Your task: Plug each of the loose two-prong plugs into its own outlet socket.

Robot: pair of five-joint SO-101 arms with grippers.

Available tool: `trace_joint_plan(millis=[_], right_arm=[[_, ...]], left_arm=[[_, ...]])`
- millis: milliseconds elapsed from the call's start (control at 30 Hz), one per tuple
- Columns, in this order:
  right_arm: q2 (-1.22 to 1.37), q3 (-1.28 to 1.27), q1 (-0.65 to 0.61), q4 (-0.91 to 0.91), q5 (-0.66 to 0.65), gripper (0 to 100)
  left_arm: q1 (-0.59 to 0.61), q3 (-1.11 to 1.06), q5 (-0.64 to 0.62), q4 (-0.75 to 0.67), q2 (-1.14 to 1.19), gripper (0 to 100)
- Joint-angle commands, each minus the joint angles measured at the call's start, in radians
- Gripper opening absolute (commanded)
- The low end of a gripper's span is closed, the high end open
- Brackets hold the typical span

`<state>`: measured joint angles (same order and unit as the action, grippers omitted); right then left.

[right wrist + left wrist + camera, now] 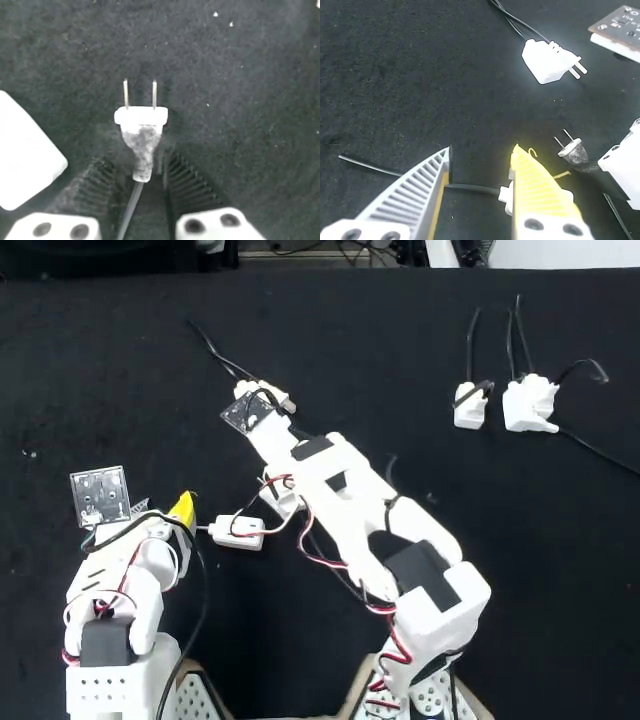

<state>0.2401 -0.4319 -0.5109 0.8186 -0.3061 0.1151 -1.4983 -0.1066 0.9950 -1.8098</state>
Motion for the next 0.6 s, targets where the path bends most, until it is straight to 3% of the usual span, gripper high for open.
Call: trace_joint_plan(millis=[0,233,567], right_arm=[[-0.070,0.008,-0.006,0.002,0.003,1.0],[-0.338,-0.193,-0.012,-0.075,-0.063,1.0],[-0.633,-0.501,-0.186,-0.313,-0.100,1.0]], left_arm=[[-0.008,0.036,0.009,0.005,-0.003,21],[-0.012,0.039,0.009,0.005,-0.003,21],[-0.068,0.041,0.000,-0.021,-0.005,21]])
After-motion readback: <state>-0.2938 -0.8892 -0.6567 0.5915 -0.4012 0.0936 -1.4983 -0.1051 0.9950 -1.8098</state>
